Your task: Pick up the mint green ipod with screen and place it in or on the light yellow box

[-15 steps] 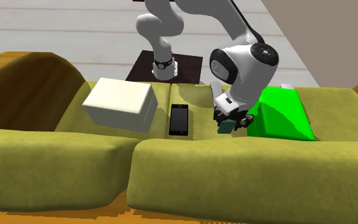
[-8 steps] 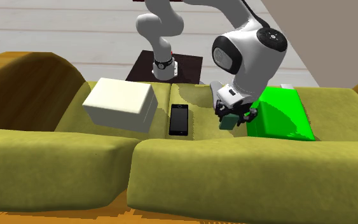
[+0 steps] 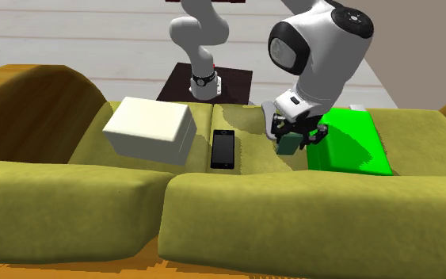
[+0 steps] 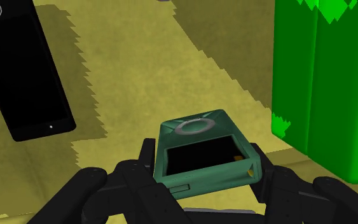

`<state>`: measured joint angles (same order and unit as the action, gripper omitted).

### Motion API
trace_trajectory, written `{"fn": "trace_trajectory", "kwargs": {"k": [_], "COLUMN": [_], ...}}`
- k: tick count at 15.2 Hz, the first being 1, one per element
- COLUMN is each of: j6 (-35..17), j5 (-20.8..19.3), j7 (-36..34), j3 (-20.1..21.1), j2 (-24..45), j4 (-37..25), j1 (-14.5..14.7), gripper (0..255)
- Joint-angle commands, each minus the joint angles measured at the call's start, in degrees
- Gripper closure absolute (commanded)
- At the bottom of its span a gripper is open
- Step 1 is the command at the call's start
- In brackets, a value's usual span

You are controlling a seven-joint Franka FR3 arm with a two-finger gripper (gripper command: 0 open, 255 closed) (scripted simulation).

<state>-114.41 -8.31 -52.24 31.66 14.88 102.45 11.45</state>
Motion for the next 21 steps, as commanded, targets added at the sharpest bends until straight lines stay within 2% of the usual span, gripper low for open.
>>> {"fn": "trace_trajectory", "kwargs": {"k": [1,21], "j6": [1.42,16.22], "j5": [0.27,1.64], "j7": [0.27,1.27], "j3": [0.08,0.73], "j2": [-0.35,-2.11], "j4": [-1.11,-14.47], "j1": [-0.06,0.30], "gripper": [255,255]}}
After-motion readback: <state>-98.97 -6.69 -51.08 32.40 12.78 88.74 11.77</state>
